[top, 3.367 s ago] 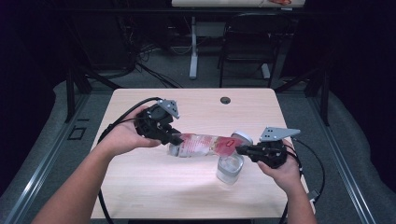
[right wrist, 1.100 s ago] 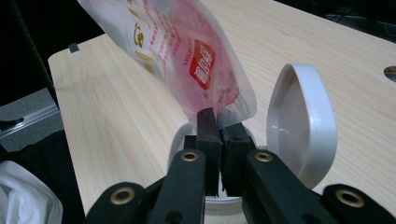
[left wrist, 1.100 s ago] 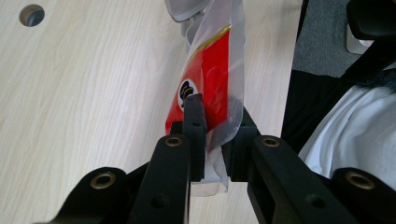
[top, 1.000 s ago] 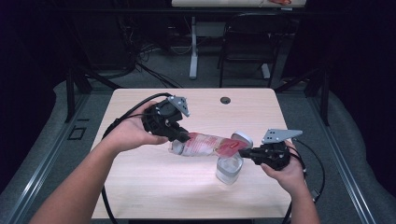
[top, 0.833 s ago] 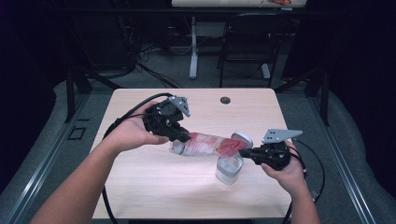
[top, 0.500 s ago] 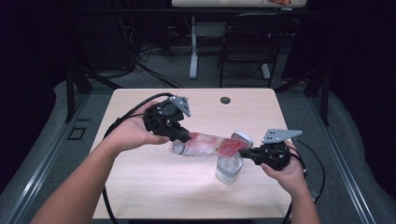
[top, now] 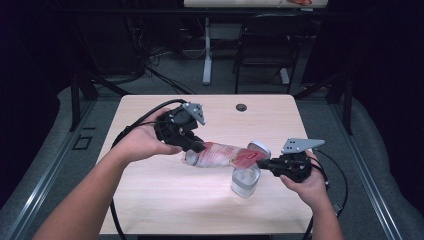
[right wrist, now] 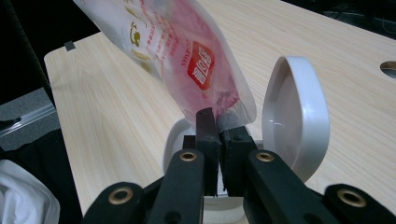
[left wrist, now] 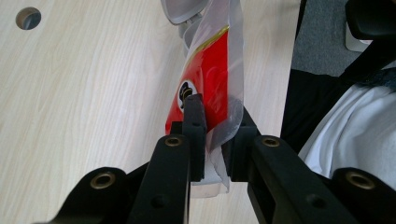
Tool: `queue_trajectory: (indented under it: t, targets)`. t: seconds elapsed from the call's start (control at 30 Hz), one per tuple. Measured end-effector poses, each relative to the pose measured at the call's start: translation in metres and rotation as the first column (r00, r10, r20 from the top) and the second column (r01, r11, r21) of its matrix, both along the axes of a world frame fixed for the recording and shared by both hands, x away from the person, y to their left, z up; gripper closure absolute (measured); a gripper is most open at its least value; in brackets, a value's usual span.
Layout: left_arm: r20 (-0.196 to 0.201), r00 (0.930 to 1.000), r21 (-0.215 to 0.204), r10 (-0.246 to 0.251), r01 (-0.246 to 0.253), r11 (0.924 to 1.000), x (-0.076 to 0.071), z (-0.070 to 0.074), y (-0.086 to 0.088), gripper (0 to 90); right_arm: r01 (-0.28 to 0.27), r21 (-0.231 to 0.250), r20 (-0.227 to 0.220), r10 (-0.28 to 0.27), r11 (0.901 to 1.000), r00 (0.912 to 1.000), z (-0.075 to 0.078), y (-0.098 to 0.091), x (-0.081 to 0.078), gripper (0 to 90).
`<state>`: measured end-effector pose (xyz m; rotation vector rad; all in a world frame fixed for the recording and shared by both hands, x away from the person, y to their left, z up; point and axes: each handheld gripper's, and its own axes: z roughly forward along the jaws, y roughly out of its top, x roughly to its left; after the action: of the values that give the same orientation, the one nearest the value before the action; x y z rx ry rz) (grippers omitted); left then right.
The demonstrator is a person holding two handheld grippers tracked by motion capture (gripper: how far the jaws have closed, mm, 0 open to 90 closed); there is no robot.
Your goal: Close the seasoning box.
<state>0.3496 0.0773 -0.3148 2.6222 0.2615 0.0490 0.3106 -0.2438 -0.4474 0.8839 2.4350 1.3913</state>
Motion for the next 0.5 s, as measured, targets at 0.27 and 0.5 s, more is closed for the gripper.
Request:
queue_trajectory:
  t: [0.27,0.5]
  targets:
    - [-0.002,1.0,0.004,-0.004,0.004,1.0,0.0002,0.0006,-0.0011,81.6,-0.003,-0.004,-0.002,0.003,1.0,1.0,-0.0003,-0.0003,0.0002,87.6]
    - [-0.003,1.0,0.008,-0.007,0.007,0.9999,-0.0001,0.002,-0.0022,81.6,-0.006,-0.002,-0.003,0.006,1.0,1.0,0.0002,-0.0005,-0.0005,87.7]
